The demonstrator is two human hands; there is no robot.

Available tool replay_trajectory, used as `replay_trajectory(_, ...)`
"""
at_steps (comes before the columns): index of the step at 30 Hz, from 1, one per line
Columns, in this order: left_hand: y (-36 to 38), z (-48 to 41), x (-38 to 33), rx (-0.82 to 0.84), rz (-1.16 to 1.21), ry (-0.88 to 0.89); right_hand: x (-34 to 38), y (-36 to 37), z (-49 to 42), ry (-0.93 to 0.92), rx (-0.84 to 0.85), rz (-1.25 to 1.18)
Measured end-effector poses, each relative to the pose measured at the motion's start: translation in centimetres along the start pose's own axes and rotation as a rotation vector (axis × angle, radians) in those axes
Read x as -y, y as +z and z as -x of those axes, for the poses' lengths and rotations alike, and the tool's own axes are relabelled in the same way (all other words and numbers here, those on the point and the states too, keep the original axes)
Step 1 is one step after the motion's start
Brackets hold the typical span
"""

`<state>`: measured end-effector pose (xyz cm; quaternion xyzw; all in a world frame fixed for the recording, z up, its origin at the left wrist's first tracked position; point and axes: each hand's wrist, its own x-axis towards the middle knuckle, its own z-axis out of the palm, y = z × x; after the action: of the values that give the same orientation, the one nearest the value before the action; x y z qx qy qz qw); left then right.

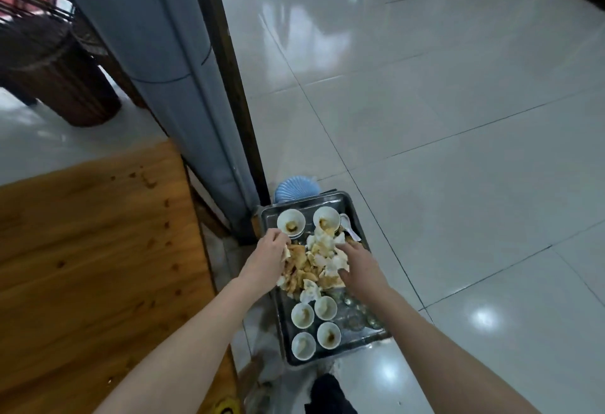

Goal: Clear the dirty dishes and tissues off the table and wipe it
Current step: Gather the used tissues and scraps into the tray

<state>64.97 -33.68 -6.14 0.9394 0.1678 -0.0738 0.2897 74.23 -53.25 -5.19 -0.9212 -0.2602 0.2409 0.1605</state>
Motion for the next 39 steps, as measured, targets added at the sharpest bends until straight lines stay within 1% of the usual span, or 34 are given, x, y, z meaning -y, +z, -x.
replay_trajectory(7,1.6,-3.3,-3.2,0.012,0.074,-0.077,-3.2,-2.1,-3.4,-0.009,0.058,0.051)
replay_trajectory(11,2.3,-4.3,-4.5,0.142,0.11,-0.112,-4.5,-3.1,-4.9,-0.052,0.057,0.078)
replay_trajectory(14,2.6,-4.1,-4.6,0.214,0.082,-0.154,-4.9,-3.8,-5.7,-0.077,0.06,0.091)
replay_trajectory(19,2.3,-2.8,-3.7,0.237,-0.034,-0.239,-4.0,-4.5,-6.7,-0.111,0.072,0.113)
replay_trajectory(21,1.9,-2.1,-3.3,0.211,-0.045,-0.274,-3.1,-4.5,-6.8,-0.134,0.083,0.116)
replay_trajectory(27,-0.3,1.7,-1.6,0.032,-0.081,-0.356,1.2,-3.6,-6.0,-0.23,0.109,0.149)
replay_trajectory(32,-2.3,7.1,1.1,-0.088,-0.075,-0.464,5.4,-2.0,-4.1,-0.321,0.08,0.152)
replay_trajectory(36,-3.4,12.0,3.2,-0.153,-0.035,-0.506,8.7,-0.4,-1.6,-0.366,0.076,0.191)
replay_trajectory(39,-3.7,16.0,4.5,-0.184,-0.026,-0.534,11.0,1.2,0.8,-0.399,0.073,0.173)
